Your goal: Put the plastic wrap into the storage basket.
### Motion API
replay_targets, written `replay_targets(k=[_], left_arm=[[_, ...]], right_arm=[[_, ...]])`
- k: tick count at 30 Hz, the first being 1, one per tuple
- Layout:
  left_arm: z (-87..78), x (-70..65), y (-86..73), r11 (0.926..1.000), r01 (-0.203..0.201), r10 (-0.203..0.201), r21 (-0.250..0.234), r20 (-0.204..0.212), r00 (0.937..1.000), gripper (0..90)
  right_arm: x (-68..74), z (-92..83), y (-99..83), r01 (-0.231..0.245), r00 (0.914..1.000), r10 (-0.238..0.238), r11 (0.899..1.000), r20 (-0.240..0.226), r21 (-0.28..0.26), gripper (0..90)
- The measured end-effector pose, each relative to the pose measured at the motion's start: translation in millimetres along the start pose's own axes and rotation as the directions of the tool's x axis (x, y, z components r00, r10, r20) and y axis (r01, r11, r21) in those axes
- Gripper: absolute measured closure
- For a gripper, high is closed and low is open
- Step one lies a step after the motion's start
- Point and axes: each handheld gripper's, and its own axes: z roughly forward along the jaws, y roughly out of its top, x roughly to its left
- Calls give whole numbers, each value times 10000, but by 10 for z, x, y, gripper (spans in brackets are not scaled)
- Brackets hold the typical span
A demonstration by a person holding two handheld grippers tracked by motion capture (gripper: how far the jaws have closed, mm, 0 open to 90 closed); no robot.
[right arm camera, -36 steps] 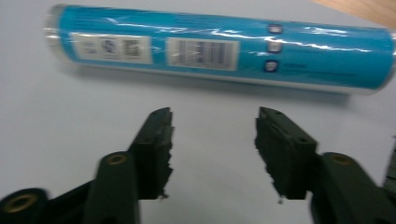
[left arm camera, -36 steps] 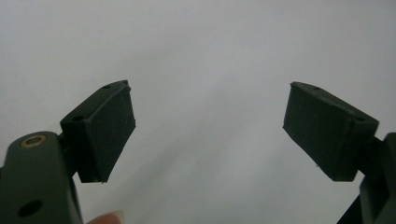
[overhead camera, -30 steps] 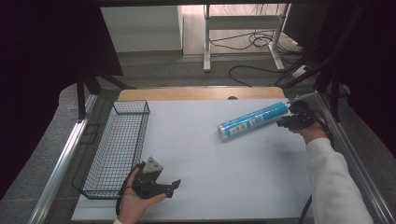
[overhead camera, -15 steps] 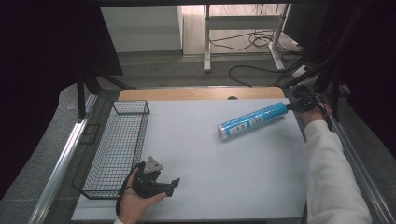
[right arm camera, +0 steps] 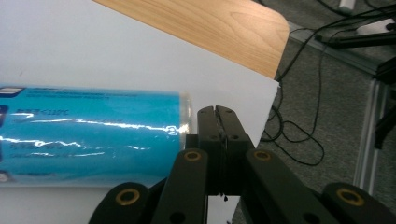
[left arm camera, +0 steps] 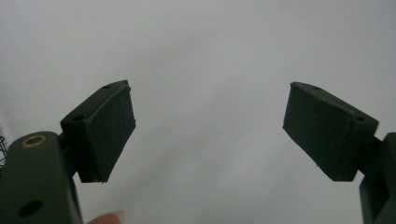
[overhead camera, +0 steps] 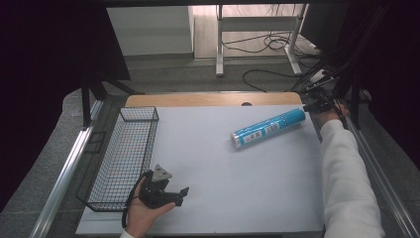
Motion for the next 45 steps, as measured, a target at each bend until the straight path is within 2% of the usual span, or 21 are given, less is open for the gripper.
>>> replay_targets(k=[5,8,14,22,33,41,45], left_arm=[[-8,19,-1,10000,-32,32,0,-119,9999,164],[-14,31,0,10000,15,-15,-19,-173,9998,164],[-3,28,1,10000,-53,53,31,-142,9999,164],[3,38,10,10000,-39,39,36,-93,9999,164],[-12,91,-10,10000,44,-44,13,76,10000,164],[-33,107,-15,10000,41,-40,-62,277,9996,164],[-47,118,-20,9999,56,-51,-111,390,9992,164]], right_arm=[[-12,93,64,313,9994,-308,9992,-183,259,897],[-13,114,90,332,9987,-322,9992,-392,244,898],[21,104,89,647,9977,-641,9975,-212,283,900],[91,64,61,548,9978,-534,9978,-389,373,900],[385,47,59,927,9928,-914,9956,-768,135,900],[776,12,80,1557,9837,-1548,9878,-916,20,900],[999,-24,77,1720,9794,-1712,9851,-1071,-16,900]])
